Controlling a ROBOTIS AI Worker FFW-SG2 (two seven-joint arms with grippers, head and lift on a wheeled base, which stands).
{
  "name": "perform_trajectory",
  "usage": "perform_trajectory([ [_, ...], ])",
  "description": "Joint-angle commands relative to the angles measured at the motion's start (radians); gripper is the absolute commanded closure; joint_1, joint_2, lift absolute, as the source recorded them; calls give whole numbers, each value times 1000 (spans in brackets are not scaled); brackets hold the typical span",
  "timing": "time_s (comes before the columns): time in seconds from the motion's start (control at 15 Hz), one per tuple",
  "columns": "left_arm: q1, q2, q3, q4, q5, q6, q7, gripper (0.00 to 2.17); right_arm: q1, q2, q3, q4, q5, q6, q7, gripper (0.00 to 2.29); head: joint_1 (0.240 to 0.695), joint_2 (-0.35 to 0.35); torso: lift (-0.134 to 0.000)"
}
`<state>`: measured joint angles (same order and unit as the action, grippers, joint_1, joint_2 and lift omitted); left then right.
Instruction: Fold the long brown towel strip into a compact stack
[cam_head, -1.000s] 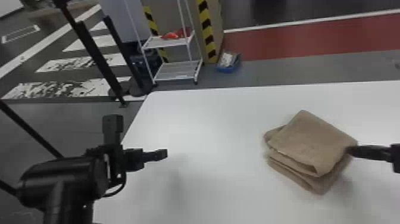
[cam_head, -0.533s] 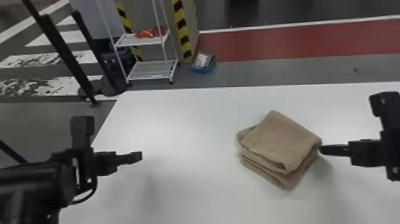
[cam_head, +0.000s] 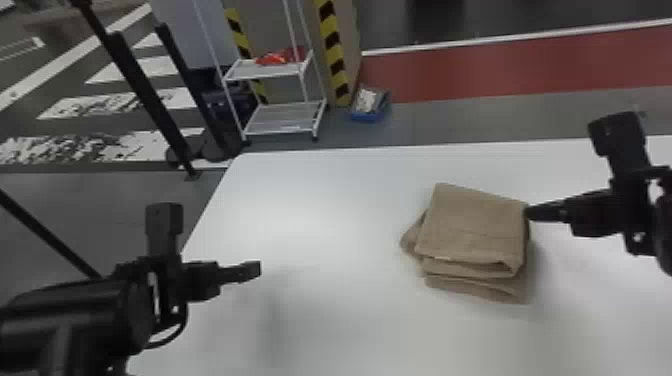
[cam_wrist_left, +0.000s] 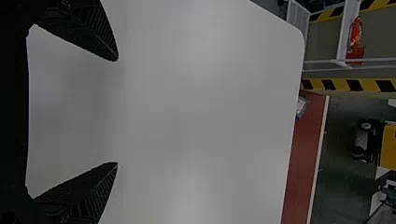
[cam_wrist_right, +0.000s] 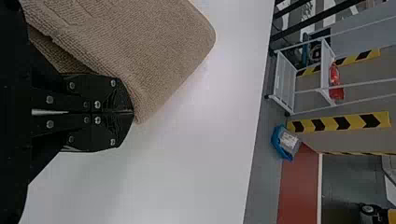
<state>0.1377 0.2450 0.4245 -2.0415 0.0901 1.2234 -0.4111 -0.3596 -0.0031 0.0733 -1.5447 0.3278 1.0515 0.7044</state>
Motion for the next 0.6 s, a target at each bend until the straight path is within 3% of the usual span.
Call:
perform_trajectory([
  [0.0, 10, 0, 2, -3, 10, 0, 0, 80, -13, 4, 28, 40, 13, -52, -2, 2105, 695, 300, -123],
  [0.27, 19, 20, 23, -5, 33, -6, 0, 80, 5, 4, 19, 8, 22, -31, 0, 2105, 695, 310, -123],
  [0.53, 19, 19, 17, -6, 34, -6, 0, 80, 10, 4, 37, 32, 25, -80, -22, 2105, 695, 315, -123],
])
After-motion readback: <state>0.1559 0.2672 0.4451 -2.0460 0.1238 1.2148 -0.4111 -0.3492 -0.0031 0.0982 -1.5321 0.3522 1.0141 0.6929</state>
